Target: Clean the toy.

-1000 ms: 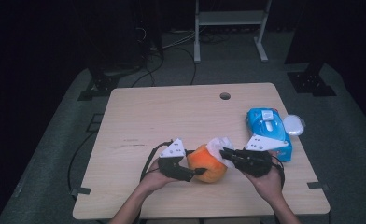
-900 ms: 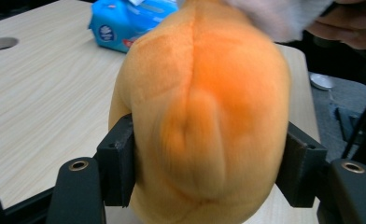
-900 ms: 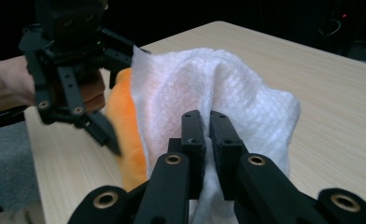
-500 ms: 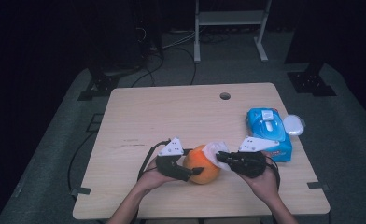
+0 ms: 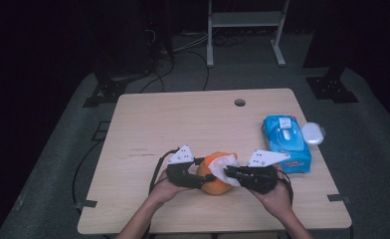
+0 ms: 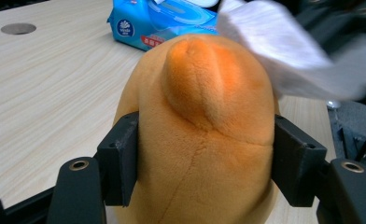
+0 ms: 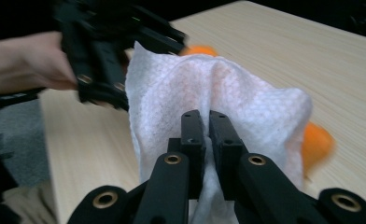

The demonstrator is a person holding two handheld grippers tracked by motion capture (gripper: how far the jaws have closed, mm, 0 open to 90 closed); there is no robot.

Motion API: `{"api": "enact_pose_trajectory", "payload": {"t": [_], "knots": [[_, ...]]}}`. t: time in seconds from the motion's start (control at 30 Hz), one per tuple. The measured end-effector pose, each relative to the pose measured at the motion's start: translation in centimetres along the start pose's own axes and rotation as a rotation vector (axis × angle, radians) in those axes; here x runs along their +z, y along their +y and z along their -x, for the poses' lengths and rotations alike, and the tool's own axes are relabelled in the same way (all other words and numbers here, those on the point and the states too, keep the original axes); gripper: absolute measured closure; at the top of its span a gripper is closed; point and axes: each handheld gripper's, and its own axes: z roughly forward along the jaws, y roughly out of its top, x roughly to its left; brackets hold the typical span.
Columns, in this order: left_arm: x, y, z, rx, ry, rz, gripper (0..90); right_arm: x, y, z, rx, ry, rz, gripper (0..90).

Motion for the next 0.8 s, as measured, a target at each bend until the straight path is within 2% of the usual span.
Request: {"api": "enact_pose_trajectory", "payload": {"t": [0.03, 0.13, 0.17, 0.27, 0.3, 0.4, 0.43, 0.47, 0.5, 0.53, 0.57, 0.6, 0.67, 0.7, 0.77, 0.8], "knots": [[-0.1, -0.1, -0.2, -0.005, -0.004, 0.005, 34.1, -0.3, -0.6, 1.0, 0.025, -0.037, -0.01, 84.7], [-0.1, -0.1, -0.2, -0.002, -0.007, 0.005, 34.0, -0.6, -1.1, 2.1, 0.07, -0.072, -0.012, 84.7], [-0.1, -0.1, -0.2, -0.004, -0.01, 0.006, 33.5, -0.7, -1.1, 2.1, 0.084, -0.06, -0.004, 84.7], [-0.2, 0.4, -0.2, 0.005, -0.014, -0.002, 22.0, -0.3, -0.9, 1.2, 0.056, -0.036, -0.005, 84.6], [-0.3, 0.4, -0.2, 0.008, -0.018, 0.0, 20.9, -0.1, -0.8, 0.8, 0.047, -0.026, -0.009, 84.7], [-0.3, 0.1, 0.2, 0.054, -0.031, -0.006, 30.2, -0.2, -0.7, 0.7, 0.032, -0.025, -0.015, 84.7], [-0.3, 0.1, 0.2, 0.054, -0.031, -0.006, 32.1, -0.2, -0.7, 0.7, 0.032, -0.025, -0.015, 84.7], [-0.2, 0.1, 0.5, 0.084, -0.039, -0.011, 32.1, -0.5, -0.7, 1.0, 0.037, -0.03, -0.007, 84.6], [0.0, 0.1, 1.2, 0.145, -0.06, -0.033, 33.0, -1.0, -0.8, 1.9, 0.074, -0.038, 0.014, 84.6], [0.2, 0.0, 1.6, 0.175, -0.062, -0.038, 33.0, -1.2, -1.0, 2.4, 0.086, -0.051, 0.016, 84.6], [0.2, 0.0, 1.6, 0.175, -0.062, -0.038, 33.1, -1.3, -1.2, 2.9, 0.101, -0.062, 0.016, 84.7], [0.3, -0.1, 2.0, 0.21, -0.066, -0.047, 33.0, -1.4, -1.5, 3.5, 0.129, -0.068, 0.018, 84.7], [0.4, -0.1, 2.2, 0.226, -0.071, -0.054, 33.0, -1.5, -2.0, 4.1, 0.167, -0.064, 0.019, 84.7], [0.5, -0.1, 2.3, 0.231, -0.076, -0.056, 32.9, -1.6, -1.9, 4.0, 0.169, -0.055, 0.023, 84.7], [0.7, -0.1, 2.4, 0.232, -0.083, -0.053, 32.6, -1.6, -1.3, 3.2, 0.142, -0.045, 0.025, 84.7], [0.8, -0.2, 2.5, 0.231, -0.087, -0.056, 32.4, -1.6, -1.0, 2.6, 0.128, -0.022, 0.037, 84.8]]}}
